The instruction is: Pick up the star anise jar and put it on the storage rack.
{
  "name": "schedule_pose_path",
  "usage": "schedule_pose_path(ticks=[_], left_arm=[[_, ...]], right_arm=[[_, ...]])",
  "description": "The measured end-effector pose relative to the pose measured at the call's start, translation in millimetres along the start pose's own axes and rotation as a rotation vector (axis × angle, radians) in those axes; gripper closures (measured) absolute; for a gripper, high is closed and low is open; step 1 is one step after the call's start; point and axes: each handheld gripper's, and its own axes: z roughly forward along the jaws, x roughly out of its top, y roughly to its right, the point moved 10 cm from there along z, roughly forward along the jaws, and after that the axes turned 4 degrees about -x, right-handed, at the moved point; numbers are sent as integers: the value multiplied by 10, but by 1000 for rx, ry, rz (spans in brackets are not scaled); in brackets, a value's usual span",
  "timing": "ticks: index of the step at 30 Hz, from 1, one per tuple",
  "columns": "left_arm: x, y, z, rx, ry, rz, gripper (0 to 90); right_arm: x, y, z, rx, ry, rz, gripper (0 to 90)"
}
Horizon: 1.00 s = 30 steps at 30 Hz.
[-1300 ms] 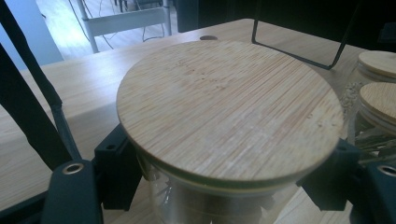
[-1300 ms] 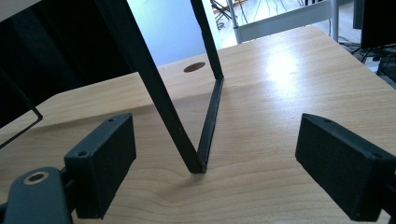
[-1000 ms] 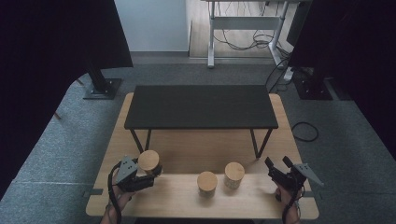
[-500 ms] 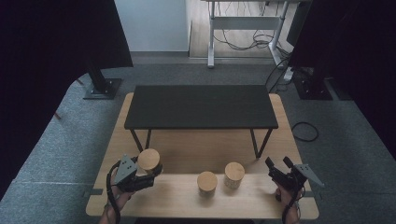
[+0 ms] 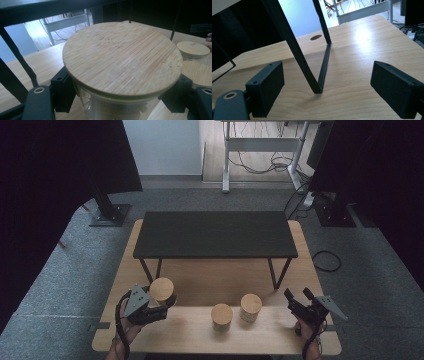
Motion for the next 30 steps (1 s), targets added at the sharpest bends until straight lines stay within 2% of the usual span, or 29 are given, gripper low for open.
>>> schedule_pose_path(ticks=[9, 22, 30], left_arm=[[74, -12, 15, 3, -1, 12, 252], [155, -89, -23, 18, 9, 0, 252], [254, -94, -21, 17, 9, 20, 252]], right_arm=[[-1, -1, 2, -1, -2, -1, 112], [-3, -3, 4, -1, -4, -3, 111], [-2, 8, 5, -13, -3, -1, 105]])
